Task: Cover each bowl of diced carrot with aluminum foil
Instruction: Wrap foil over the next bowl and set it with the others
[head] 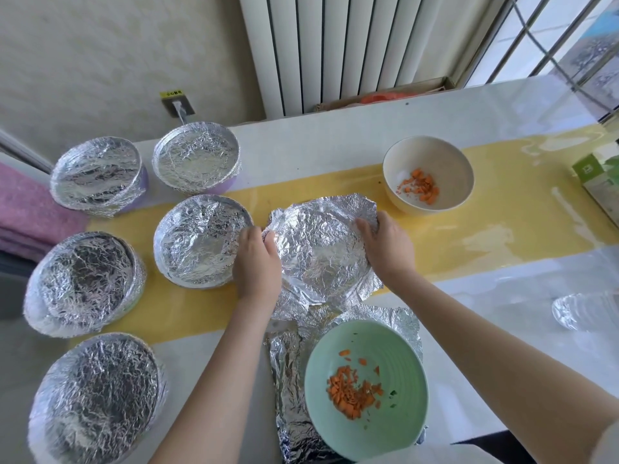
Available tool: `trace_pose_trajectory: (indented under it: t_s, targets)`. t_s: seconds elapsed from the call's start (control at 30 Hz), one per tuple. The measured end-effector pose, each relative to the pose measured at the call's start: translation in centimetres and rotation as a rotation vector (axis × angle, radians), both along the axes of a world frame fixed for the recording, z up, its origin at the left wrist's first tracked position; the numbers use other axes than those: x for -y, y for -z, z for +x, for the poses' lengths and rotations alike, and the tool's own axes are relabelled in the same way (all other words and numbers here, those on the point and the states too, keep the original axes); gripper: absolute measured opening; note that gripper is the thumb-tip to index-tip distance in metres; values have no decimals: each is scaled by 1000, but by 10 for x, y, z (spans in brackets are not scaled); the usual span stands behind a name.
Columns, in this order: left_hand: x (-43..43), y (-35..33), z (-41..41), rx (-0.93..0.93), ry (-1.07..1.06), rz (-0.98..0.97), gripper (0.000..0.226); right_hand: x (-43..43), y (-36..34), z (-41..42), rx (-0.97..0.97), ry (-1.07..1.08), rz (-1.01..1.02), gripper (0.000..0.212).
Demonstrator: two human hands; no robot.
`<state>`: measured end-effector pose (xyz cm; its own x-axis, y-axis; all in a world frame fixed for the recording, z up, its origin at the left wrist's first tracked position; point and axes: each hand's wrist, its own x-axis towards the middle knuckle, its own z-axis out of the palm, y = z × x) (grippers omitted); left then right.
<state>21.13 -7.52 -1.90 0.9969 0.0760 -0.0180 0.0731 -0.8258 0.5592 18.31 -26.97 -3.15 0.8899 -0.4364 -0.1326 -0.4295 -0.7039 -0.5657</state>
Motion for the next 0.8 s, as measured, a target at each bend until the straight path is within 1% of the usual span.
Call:
trace_pose_trajectory:
  t_s: [0.07, 0.2, 0.3, 0.43, 0.57, 0.8]
  targets:
    - [3, 1, -4, -5, 2, 15, 32, 1, 2, 0, 0, -2, -9, 34]
    - [7, 7, -4, -6, -38, -39, 30, 1, 4, 3, -5, 27, 2, 31]
    - [7, 11, -1, 2, -66, -66, 29, 2, 5, 6, -24, 53, -2, 33]
    - [8, 12, 3, 29, -91, -55, 28, 4, 8, 10, -21, 67, -5, 31]
    - [11, 14, 9, 51, -93, -81, 26, 5, 8, 12, -29, 69, -17, 31]
    - [17, 20, 12, 31, -67, -113, 23, 11, 7, 6, -8, 102, -9, 26]
